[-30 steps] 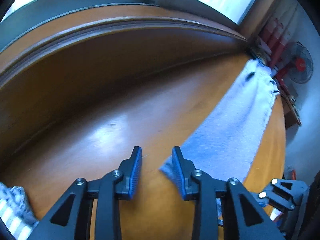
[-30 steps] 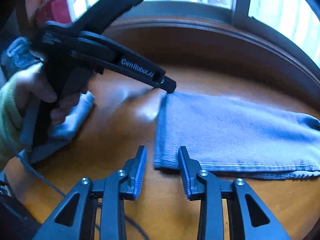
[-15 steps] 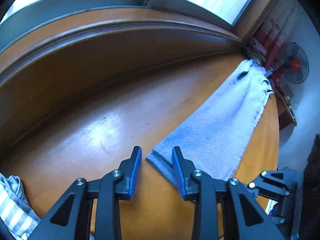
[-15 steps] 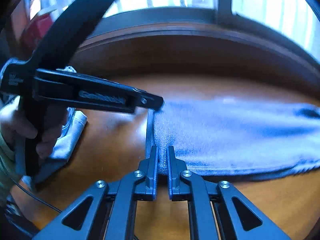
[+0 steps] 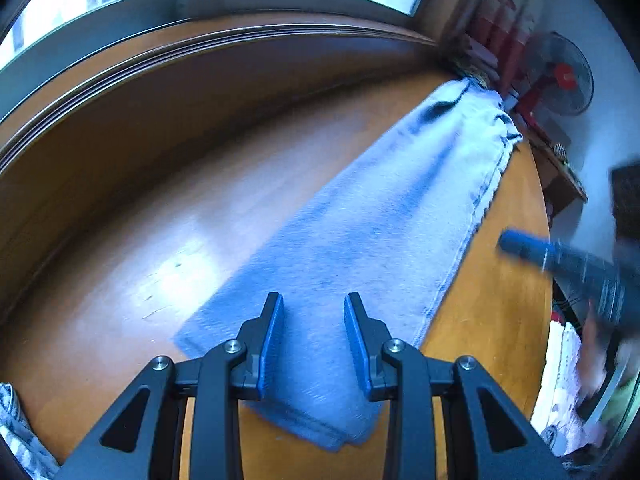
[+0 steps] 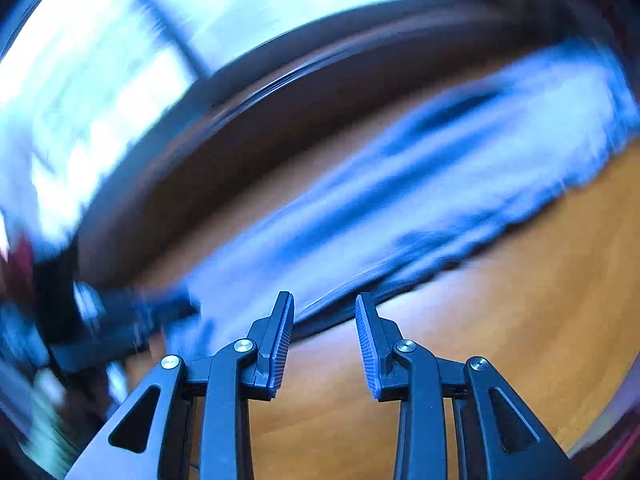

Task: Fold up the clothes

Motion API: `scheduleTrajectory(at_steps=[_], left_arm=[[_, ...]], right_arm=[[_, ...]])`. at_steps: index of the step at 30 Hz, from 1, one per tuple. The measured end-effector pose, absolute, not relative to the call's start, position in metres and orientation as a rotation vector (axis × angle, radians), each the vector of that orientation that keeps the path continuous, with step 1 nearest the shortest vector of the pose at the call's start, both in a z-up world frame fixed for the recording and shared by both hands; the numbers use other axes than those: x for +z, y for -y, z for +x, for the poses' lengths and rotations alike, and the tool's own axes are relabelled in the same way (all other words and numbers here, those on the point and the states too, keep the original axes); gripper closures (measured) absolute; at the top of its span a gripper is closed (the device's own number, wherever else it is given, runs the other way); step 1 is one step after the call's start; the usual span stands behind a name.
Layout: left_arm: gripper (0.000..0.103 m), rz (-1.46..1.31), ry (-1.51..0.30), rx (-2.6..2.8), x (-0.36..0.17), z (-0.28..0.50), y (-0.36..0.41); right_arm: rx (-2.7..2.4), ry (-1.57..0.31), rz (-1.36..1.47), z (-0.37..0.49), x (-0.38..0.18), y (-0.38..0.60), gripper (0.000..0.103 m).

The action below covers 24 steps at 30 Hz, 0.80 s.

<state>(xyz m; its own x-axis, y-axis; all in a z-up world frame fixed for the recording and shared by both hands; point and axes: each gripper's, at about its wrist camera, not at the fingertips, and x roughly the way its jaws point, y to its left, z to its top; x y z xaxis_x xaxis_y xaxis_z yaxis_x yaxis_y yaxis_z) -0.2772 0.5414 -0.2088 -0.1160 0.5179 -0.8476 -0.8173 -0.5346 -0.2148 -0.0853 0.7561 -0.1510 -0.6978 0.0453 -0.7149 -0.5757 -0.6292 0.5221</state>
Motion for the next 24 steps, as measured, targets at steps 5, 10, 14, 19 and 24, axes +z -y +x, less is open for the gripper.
scheduleTrajectory(at_steps=[5, 10, 14, 19, 24], left_arm=[[0.071, -1.206, -0.399, 1.831, -0.214, -0.269, -0.55], [0.063, -1.199, -0.418, 1.848, -0.214, -0.263, -0.549], [0.049, -1.193, -0.428, 1.849, -0.215, -0.258, -0.554], [0.045, -1.185, -0.428, 1.843, -0.217, -0.258, -0.543], [0.045, -1.203, -0.365, 1.83, -0.218, -0.265, -0.534]], right_arm=[[2.221, -1.579, -0.732, -0.048, -0.177, -0.835, 0.071], [2.108, -1.729, -0.659, -0.026, -0.196, -0.862, 0.071], [2.024, -1.709, -0.722, -0.009, -0.208, -0.866, 0.071], [2.008, -1.713, -0.743, -0.013, -0.219, -0.878, 0.07], [2.002, -1.662, -0.781, -0.039, -0.222, -0.908, 0.069]])
